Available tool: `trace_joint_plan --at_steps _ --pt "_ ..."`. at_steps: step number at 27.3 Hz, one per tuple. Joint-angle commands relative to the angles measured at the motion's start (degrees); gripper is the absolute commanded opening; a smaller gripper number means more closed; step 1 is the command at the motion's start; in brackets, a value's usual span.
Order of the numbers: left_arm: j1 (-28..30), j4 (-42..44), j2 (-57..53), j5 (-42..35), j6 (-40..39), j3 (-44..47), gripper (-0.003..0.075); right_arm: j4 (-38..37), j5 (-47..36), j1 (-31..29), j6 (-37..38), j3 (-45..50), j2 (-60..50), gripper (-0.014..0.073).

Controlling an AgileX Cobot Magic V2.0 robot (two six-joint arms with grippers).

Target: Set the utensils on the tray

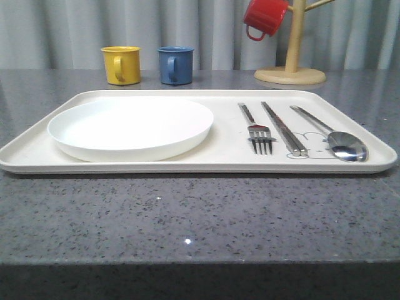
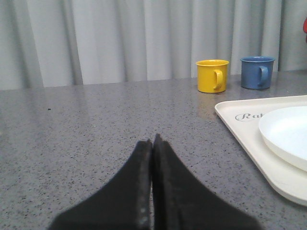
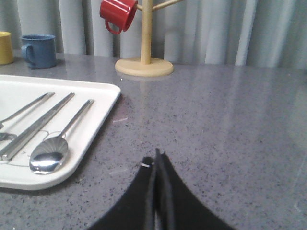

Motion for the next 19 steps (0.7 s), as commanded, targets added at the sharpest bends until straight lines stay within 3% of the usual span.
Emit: trace_joint_plan --at_steps 1,19 --pt "-0.13 -0.53 -1.31 -4.72 -0.18 0.23 -0.0018 -0.26 -5.79 -0.38 -0.31 -0.75 -1.10 -0.0069" --pt "-0.13 -0.53 -1.31 -4.72 -0.18 0.23 -0.0018 -0.26 -5.79 -1.58 -0.31 -0.75 -1.10 -0.0069"
